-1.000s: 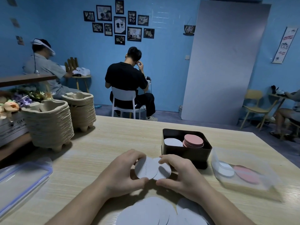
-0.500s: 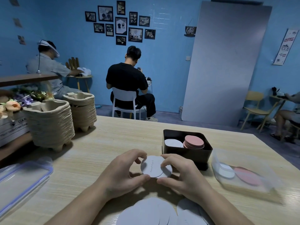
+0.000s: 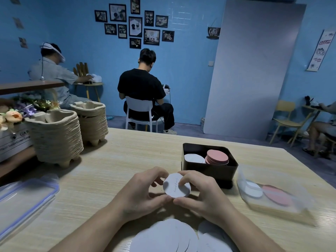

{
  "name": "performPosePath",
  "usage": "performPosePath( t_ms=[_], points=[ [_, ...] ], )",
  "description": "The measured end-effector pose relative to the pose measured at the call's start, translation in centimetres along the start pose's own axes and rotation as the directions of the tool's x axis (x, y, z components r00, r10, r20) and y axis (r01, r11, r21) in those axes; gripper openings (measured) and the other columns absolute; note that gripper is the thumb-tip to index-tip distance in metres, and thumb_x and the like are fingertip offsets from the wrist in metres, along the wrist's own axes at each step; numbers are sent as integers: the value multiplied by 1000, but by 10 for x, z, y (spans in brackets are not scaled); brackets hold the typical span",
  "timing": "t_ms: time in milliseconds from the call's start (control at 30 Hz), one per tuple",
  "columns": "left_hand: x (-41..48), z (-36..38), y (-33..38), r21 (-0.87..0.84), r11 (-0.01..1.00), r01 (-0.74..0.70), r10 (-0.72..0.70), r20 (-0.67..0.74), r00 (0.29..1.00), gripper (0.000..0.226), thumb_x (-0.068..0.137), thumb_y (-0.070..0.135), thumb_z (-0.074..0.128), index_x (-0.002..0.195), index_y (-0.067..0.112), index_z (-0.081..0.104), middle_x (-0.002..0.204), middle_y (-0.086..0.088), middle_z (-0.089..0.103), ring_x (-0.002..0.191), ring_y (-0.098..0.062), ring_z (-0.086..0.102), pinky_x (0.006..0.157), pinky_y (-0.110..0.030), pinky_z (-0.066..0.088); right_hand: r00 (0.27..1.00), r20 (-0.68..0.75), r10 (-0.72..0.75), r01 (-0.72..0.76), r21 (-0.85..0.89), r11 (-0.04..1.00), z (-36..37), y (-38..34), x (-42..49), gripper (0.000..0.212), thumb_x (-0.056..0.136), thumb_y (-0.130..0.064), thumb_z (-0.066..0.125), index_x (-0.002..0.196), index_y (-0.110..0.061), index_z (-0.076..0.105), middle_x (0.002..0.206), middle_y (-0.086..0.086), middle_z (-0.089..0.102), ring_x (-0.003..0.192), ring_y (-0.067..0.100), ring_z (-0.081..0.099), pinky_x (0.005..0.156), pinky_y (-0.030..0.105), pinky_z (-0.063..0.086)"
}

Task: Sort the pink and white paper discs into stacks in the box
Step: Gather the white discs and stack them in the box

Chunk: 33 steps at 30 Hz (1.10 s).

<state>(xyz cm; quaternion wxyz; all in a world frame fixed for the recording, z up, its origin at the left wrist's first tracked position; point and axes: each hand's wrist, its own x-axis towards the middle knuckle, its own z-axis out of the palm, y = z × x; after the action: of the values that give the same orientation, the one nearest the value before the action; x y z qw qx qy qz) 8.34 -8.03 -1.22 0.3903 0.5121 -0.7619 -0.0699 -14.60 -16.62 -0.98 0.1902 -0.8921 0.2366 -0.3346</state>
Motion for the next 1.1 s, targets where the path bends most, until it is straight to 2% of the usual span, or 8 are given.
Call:
performPosePath(
  t_ms=[133,233,433,600,700,900,1000,1100],
  points=[
    [0,0,0,-2,1000,-8,8,-16,1000,40,84,39,81,117,28,61,109,21,66,99,-5,66,80,-30,56,999,33,0,1,-12,1000,0,-1,0,37,79,-53,82,97,-30,60,131,-9,65,136,-8,46,99,17,46],
    [0,1,0,1,1000,-10,10,-8,1000,41,84,44,79,118,29,60,110,21,66,100,-6,65,79,-30,56,998,60,-3,5,-41,999,-1,-2,1,37,79,-55,80,96,-34,56,136,-7,63,138,-6,45,101,24,49],
    [1,2,-2,-42,999,3,-3,10,1000,43,84,40,83,119,30,60,110,19,66,101,-8,65,81,-30,56,1000,11,-14,14,4,1000,0,-4,1,36,82,-54,80,95,-26,61,121,-14,67,118,4,61,92,32,52],
    [-1,3,-5,-57,997,43,-41,32,999,46,83,43,83,119,33,56,111,20,65,101,-8,65,77,-32,59,998,63,22,-22,12,1000,1,-3,1,37,79,-54,82,94,-28,60,115,-14,68,115,6,63,91,36,52],
    [-1,4,-6,-66,996,64,-60,60,996,49,81,43,84,120,34,55,112,21,64,103,-6,65,80,-28,59,993,110,43,-40,-29,999,0,-3,2,39,76,-56,81,96,-31,60,110,-14,67,108,10,63,87,39,53],
    [1,6,-7,-65,994,89,-82,106,991,53,79,47,84,122,36,55,117,22,64,105,2,64,86,-26,57,988,146,48,-33,-101,994,-4,-3,4,39,71,-54,81,96,-33,58,107,-18,62,109,7,57,89,34,50],
    [0,4,-7,-108,990,85,-78,72,994,45,82,48,79,119,38,56,115,21,63,104,-6,64,83,-29,57,995,97,14,-6,-79,997,-11,-8,6,36,70,-47,83,91,-31,59,105,-17,64,109,10,59,87,33,50],
    [-2,1,-6,-126,987,103,-104,-1,995,33,89,48,67,117,35,57,116,21,57,103,-10,61,76,-26,58,997,-59,45,-47,-21,999,-32,-13,13,30,69,-43,83,88,-31,63,103,-14,68,107,12,63,83,29,49]
  ],
)
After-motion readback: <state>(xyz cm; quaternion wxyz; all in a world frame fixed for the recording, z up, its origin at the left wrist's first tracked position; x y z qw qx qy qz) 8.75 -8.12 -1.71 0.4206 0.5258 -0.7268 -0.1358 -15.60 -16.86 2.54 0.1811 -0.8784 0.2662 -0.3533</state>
